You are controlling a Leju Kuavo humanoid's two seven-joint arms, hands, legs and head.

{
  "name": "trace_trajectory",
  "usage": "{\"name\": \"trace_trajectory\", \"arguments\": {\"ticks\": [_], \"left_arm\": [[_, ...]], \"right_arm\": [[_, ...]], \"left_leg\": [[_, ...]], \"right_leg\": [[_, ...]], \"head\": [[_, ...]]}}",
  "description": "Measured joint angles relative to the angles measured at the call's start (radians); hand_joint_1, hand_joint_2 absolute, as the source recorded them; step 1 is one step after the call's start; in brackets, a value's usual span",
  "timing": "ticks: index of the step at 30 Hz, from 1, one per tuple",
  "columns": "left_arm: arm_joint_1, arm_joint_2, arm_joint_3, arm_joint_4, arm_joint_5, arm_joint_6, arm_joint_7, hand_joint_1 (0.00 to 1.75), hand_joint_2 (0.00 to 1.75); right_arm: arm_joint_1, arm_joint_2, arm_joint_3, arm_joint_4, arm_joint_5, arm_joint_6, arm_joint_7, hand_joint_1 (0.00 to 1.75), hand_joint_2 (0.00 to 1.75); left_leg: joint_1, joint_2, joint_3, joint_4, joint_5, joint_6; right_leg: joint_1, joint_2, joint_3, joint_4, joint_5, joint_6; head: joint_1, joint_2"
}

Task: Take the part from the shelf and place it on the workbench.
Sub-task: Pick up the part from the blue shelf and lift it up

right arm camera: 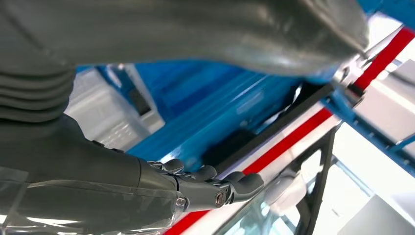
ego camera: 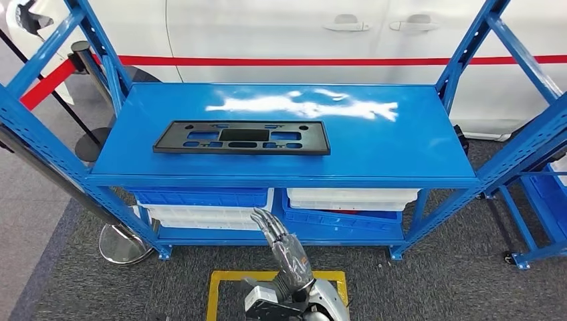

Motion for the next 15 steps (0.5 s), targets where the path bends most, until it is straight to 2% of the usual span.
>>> {"name": "trace_trajectory", "arguments": {"ticks": [2, 3, 4, 6, 7, 8, 9, 11, 12, 13, 15], "left_arm": [[-0.001, 0.021, 0.0, 0.0, -0.005, -0.025, 0.002, 0.0, 0.0], [-0.001, 0.031, 0.001, 0.0, -0.008, -0.027, -0.002, 0.0, 0.0], [-0.002, 0.04, 0.002, 0.0, -0.011, -0.029, -0.008, 0.0, 0.0], [-0.002, 0.057, 0.007, 0.0, -0.017, -0.029, -0.021, 0.0, 0.0], [-0.001, 0.064, 0.01, 0.0, -0.019, -0.029, -0.027, 0.0, 0.0], [0.0, 0.071, 0.013, 0.0, -0.019, -0.028, -0.033, 0.0, 0.0], [0.001, 0.078, 0.016, 0.0, -0.019, -0.027, -0.039, 0.0, 0.0], [0.002, 0.091, 0.02, 0.0, -0.02, -0.025, -0.053, 0.0, 0.0], [0.001, 0.096, 0.021, 0.0, -0.021, -0.024, -0.059, 0.0, 0.0], [-0.001, 0.101, 0.024, 0.0, -0.021, -0.024, -0.064, 0.0, 0.0], [-0.002, 0.11, 0.031, 0.0, -0.019, -0.025, -0.073, 0.0, 0.0]], "right_arm": [[-0.003, 0.006, -0.016, 0.002, 0.087, -0.044, 0.044, 0.0, 1.75], [0.0, 0.008, -0.034, 0.001, 0.134, -0.062, 0.057, 0.0, 1.75], [0.006, 0.01, -0.059, 0.001, 0.171, -0.073, 0.061, 0.0, 1.75], [0.028, 0.012, -0.12, 0.0, 0.191, -0.081, 0.049, 0.0, 1.75], [0.043, 0.01, -0.154, -0.002, 0.19, -0.082, 0.04, 0.0, 1.75], [0.06, 0.008, -0.19, -0.005, 0.188, -0.083, 0.032, 0.0, 1.75], [0.076, 0.003, -0.226, -0.01, 0.185, -0.083, 0.025, 0.0, 1.75], [0.107, -0.007, -0.287, -0.027, 0.171, -0.084, 0.012, 0.0, 1.75], [0.12, -0.013, -0.311, -0.037, 0.162, -0.085, 0.008, 0.0, 1.75], [0.134, -0.018, -0.33, -0.046, 0.153, -0.085, 0.004, 0.0, 1.75], [0.159, -0.031, -0.366, -0.068, 0.13, -0.086, -0.002, 0.0, 1.75]], "left_leg": [[0.001, 0.005, -0.001, 0.004, -0.005, -0.012], [0.0, 0.008, -0.008, 0.023, -0.02, -0.017], [0.001, 0.012, -0.023, 0.062, -0.045, -0.022], [0.003, 0.016, -0.077, 0.181, -0.106, -0.031], [0.004, 0.018, -0.101, 0.233, -0.125, -0.035], [0.006, 0.019, -0.111, 0.256, -0.125, -0.038], [0.007, 0.02, -0.103, 0.239, -0.106, -0.04], [0.011, 0.023, -0.041, 0.116, -0.043, -0.042], [0.011, 0.024, -0.01, 0.055, -0.022, -0.039], [0.01, 0.024, 0.009, 0.017, -0.013, -0.032], [0.004, 0.021, 0.016, 0.0, -0.014, -0.015]], "right_leg": [[-0.006, -0.002, 0.007, -0.016, 0.009, 0.002], [-0.011, -0.005, 0.012, -0.025, 0.014, 0.002], [-0.014, -0.008, 0.016, -0.032, 0.017, 0.002], [-0.014, -0.014, 0.018, -0.034, 0.017, 0.0], [-0.014, -0.017, 0.017, -0.033, 0.017, 0.0], [-0.014, -0.019, 0.017, -0.032, 0.016, 0.001], [-0.015, -0.02, 0.017, -0.03, 0.014, 0.003], [-0.017, -0.02, 0.017, -0.022, 0.008, 0.011], [-0.016, -0.02, 0.016, -0.015, 0.004, 0.016], [-0.014, -0.02, 0.014, -0.01, 0.001, 0.021], [-0.011, -0.019, 0.011, -0.006, 0.0, 0.03]], "head": [[0.0, 0.0], [-0.002, 0.0], [-0.004, 0.0], [-0.009, 0.0], [-0.01, 0.0], [-0.01, 0.0], [-0.01, 0.0], [-0.01, 0.0], [-0.011, 0.0], [-0.011, 0.0], [-0.011, 0.0]]}}
